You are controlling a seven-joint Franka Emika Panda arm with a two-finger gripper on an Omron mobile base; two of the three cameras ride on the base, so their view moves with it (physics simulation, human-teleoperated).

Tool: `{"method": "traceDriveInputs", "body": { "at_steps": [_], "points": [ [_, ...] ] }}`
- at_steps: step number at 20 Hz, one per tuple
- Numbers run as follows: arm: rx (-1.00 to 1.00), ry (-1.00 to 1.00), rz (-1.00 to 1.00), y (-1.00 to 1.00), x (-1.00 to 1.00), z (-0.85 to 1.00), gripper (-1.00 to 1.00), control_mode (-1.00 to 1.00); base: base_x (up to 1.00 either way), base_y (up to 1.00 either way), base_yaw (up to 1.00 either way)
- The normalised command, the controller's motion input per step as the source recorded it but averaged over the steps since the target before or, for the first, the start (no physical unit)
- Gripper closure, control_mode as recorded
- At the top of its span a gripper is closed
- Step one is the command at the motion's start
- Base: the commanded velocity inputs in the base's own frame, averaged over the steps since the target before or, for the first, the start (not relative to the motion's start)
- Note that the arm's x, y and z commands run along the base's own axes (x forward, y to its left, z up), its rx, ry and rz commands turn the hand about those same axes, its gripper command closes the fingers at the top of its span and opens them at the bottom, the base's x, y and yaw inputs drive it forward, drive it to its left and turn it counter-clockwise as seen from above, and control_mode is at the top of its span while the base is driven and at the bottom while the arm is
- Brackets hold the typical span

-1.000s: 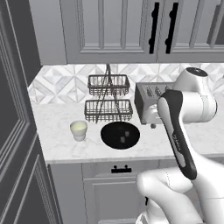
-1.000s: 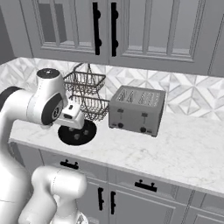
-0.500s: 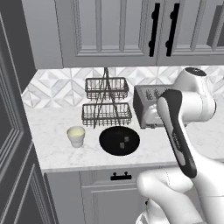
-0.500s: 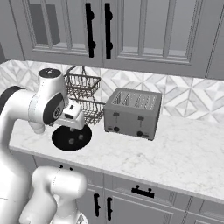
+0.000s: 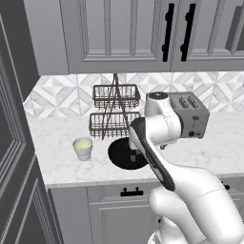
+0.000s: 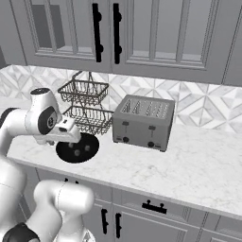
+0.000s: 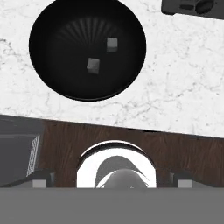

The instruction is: Grab a lemon wedge from the fridge and one ice cube from the ice bowl, and put them in the glass of lemonade.

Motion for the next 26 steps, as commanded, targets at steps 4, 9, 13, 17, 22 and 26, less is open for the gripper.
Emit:
{"method": "traceDriveInputs", "body": {
  "at_steps": [4,9,13,17,22,26],
  "points": [
    [-0.05,0.02,0.23,0.02,0.51,-0.66,-1.00,-1.00,0.00,0.00,0.00],
    [-0.04,0.17,0.23,0.00,0.84,-0.14,-1.00,-1.00,0.00,0.00,0.00],
    [0.00,0.21,0.18,0.00,1.00,0.00,-1.00,-1.00,0.00,0.00,0.00],
    [0.06,0.18,0.06,0.00,0.73,-0.02,-1.00,-1.00,0.00,0.00,0.00],
    [0.01,0.19,0.00,0.05,0.17,-0.33,-1.00,-1.00,0.00,0.00,0.00],
    [0.00,0.20,0.00,0.04,0.00,-0.44,-1.00,-1.00,0.00,0.00,0.00]
  ]
}}
